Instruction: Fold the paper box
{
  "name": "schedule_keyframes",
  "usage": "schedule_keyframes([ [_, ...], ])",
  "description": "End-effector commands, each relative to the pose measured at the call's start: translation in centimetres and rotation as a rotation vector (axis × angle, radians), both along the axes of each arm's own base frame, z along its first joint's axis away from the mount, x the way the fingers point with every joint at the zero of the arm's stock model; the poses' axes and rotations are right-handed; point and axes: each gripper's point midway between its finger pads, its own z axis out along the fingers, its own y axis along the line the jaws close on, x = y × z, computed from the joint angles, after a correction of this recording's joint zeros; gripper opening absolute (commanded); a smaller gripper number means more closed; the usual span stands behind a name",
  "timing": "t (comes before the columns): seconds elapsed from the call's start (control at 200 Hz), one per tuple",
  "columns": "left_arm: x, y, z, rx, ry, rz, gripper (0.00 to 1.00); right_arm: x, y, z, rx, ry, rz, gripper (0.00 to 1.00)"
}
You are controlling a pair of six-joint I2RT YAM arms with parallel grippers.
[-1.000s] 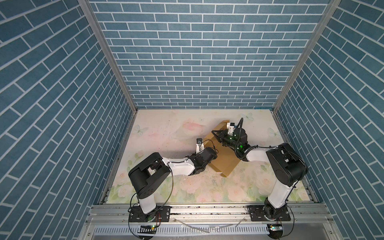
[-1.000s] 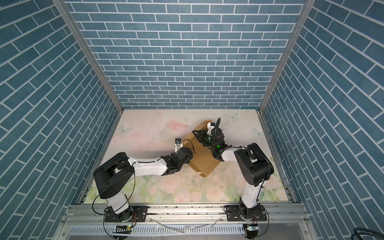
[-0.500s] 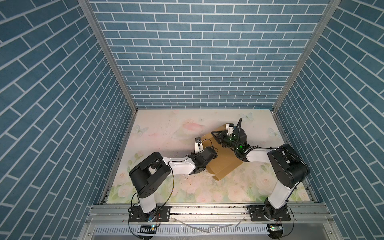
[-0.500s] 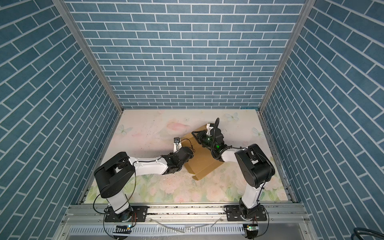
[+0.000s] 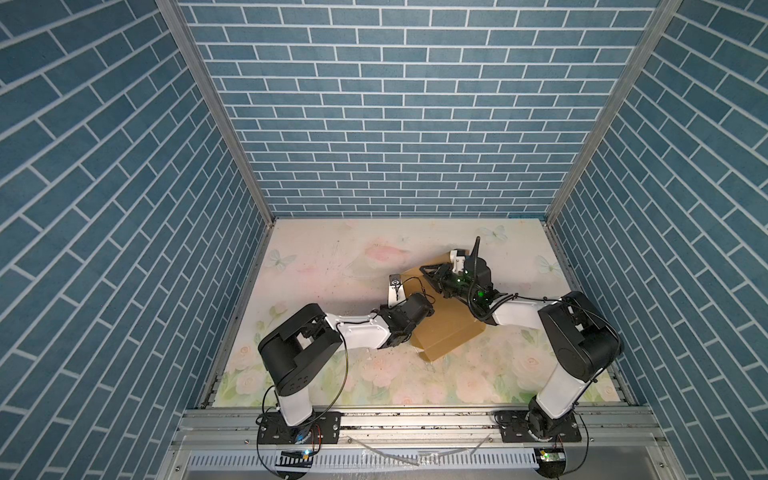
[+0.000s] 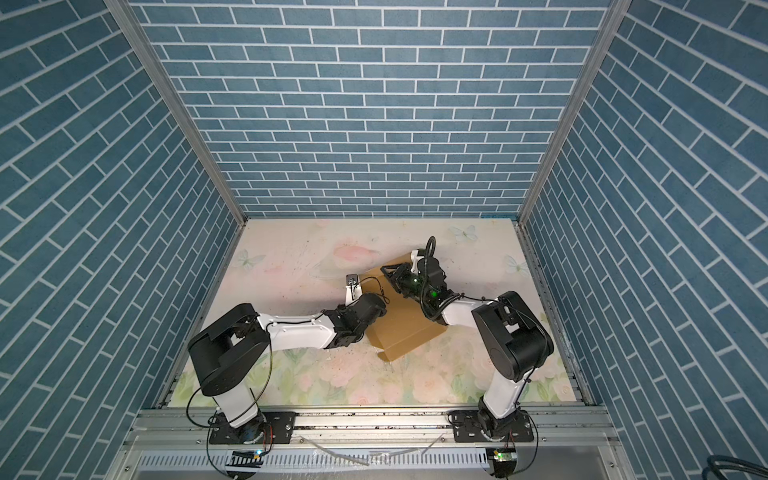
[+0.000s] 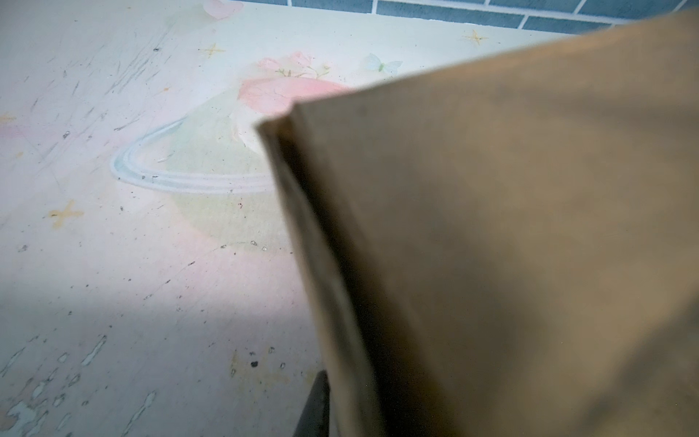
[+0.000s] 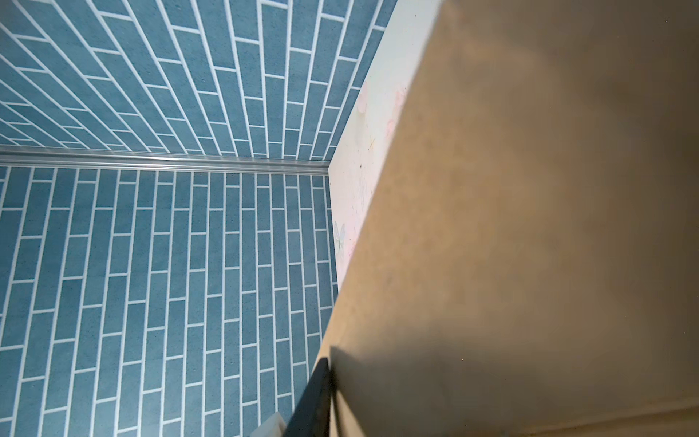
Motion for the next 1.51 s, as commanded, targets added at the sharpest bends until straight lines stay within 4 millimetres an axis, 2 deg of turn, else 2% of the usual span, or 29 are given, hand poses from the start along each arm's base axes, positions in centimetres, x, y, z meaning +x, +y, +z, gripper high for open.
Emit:
schedule_keyframes([
  [0.0, 0.3, 0.4, 0.6, 0.006, -0.035, 0.005, 0.14, -1.1, -0.8, -1.1, -0.057, 0.026, -0.015, 0.3],
  [0.225, -0.1, 1.0, 0.8, 0.029, -0.057, -0.023, 0.14, -1.3, -1.5, 0.0, -0.098, 0.007, -0.033, 0.4],
  [0.53, -0.8, 1.3, 0.2, 0.023, -0.071, -0.066, 0.14, -1.4, -2.1, 2.3, -0.111, -0.046, -0.044, 0.48],
  [0.665, -1.0, 1.6, -0.1, 0.031, -0.075, -0.074, 0.14, -2.0, -2.4, 3.0, -0.117, -0.055, -0.037, 0.52],
  [0.7, -1.1, 1.8, -0.1, 0.036, -0.077, -0.073, 0.14, -2.3, -2.5, 3.1, -0.124, -0.061, -0.033, 0.57],
  [0.83, -1.1, 1.8, 0.1, 0.04, -0.093, -0.087, 0.14, -3.5, -3.3, 3.3, -0.15, -0.063, -0.026, 0.61],
  [0.91, -0.9, 1.5, 0.4, 0.032, -0.105, -0.098, 0.14, -4.7, -3.6, 3.4, -0.164, -0.052, -0.003, 0.62],
  [0.935, -1.3, 1.9, -0.4, 0.048, -0.093, -0.103, 0.14, -5.1, -3.7, 3.4, -0.17, -0.051, 0.006, 0.62],
  [1.085, -1.4, 1.4, -0.4, 0.04, -0.109, -0.154, 0.14, -7.9, -5.0, 3.5, -0.241, -0.05, 0.057, 0.62],
  [1.275, -1.6, 1.6, -0.2, 0.038, -0.142, -0.202, 0.14, -10.8, -6.3, 5.3, -0.327, -0.089, 0.14, 0.62],
  [1.385, -1.5, 1.4, 0.2, 0.047, -0.15, -0.223, 0.14, -11.1, -6.7, 6.5, -0.346, -0.13, 0.15, 0.6],
  [1.5, -1.4, 1.2, 0.9, 0.047, -0.174, -0.241, 0.13, -9.9, -6.2, 7.7, -0.364, -0.189, 0.158, 0.57],
])
